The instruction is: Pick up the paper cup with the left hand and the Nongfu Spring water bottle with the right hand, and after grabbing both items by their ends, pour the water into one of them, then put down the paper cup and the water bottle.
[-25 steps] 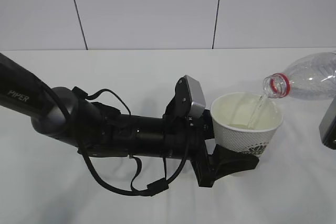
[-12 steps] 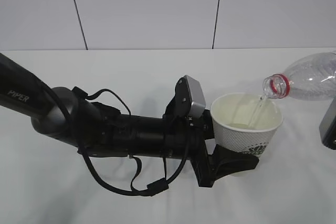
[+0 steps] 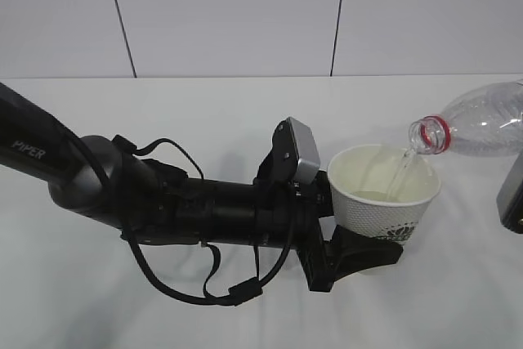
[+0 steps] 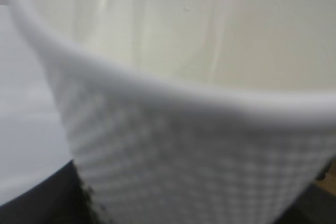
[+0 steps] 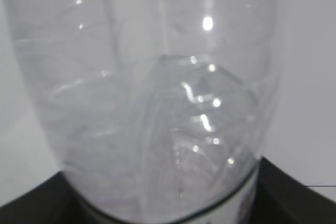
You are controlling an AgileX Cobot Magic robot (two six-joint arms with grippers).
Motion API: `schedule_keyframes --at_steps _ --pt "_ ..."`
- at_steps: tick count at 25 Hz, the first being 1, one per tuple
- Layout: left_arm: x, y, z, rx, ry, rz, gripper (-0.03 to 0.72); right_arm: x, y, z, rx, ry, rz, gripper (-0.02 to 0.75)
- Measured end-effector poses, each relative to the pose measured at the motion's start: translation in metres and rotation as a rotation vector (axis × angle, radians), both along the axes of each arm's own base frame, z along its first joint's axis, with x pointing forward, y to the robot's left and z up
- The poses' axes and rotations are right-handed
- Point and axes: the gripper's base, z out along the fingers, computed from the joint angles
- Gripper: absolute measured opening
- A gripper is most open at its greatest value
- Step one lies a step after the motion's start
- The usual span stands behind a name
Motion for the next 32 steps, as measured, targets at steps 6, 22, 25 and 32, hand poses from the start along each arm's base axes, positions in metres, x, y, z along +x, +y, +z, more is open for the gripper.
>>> schedule_keyframes --at_steps 6,22,25,32 --pt "0.0 0.0 0.0 0.0 0.0 0.0 0.537 0.0 0.0 0.0 -0.005 0.0 0.0 0.473" --pt "-0.0002 0.0 -0.0001 0.001 -0.001 -0.002 0.537 0.0 0.0 0.0 -0.005 0.0 0.0 0.473" --pt "-0.0002 0.0 -0.0001 0.001 -0.001 -0.002 0.537 0.0 0.0 0.0 -0.005 0.0 0.0 0.473" --pt "-0.0002 0.0 -0.0001 0.001 -0.001 -0.002 0.537 0.0 0.0 0.0 -0.005 0.0 0.0 0.473"
